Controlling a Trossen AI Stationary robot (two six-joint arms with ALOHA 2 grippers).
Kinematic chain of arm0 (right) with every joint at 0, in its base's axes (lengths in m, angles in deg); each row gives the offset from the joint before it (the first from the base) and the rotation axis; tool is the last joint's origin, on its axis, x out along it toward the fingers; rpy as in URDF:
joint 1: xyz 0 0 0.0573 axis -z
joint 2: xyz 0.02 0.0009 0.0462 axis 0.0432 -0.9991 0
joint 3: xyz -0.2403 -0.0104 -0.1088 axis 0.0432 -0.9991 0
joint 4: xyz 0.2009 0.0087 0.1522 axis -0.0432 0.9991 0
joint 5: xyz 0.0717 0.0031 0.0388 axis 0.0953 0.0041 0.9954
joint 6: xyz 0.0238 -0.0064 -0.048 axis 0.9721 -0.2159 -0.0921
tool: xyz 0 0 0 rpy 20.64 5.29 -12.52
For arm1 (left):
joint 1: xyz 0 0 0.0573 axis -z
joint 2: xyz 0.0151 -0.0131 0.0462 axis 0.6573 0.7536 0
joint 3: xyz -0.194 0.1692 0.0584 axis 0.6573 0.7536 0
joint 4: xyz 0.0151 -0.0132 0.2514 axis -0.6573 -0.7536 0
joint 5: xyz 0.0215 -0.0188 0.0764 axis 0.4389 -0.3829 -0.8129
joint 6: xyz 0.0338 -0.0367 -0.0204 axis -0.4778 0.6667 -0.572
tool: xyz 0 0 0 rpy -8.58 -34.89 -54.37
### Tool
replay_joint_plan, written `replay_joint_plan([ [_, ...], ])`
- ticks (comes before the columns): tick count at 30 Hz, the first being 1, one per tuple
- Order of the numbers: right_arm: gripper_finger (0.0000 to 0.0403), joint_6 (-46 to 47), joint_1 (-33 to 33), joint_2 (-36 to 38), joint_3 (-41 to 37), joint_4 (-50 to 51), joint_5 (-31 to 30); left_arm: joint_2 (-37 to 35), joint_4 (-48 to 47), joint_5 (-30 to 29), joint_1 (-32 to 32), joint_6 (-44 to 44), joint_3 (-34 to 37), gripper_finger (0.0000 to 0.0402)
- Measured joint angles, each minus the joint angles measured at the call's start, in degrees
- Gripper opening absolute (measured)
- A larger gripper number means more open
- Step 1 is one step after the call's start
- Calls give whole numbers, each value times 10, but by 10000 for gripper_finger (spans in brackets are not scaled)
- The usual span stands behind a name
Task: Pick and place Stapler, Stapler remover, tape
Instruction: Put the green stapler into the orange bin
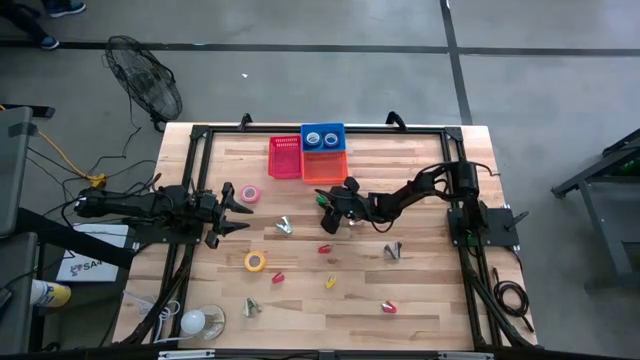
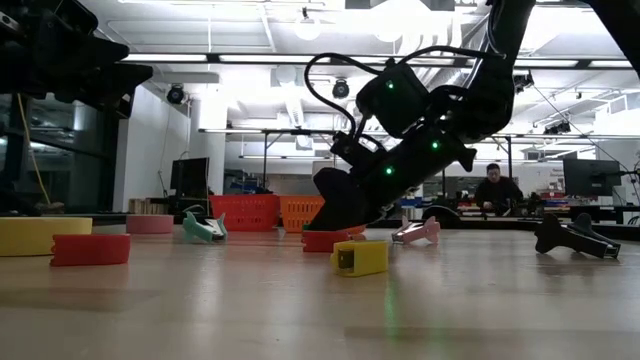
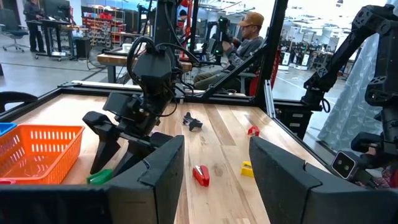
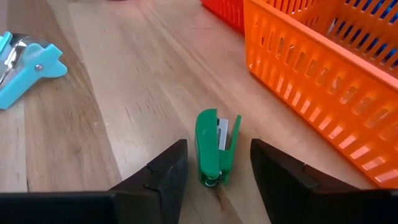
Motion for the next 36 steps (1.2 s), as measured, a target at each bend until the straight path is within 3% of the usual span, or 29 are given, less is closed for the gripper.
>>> replay_joint_plan([
  [14,110,0,0,0,0,1,15,0,0,0,0,0,0,179],
  [24,50,0,0,0,0,0,15,0,0,0,0,0,0,179],
  [36,49,4,0,1,0,-35,53,0,0,0,0,0,0,179],
])
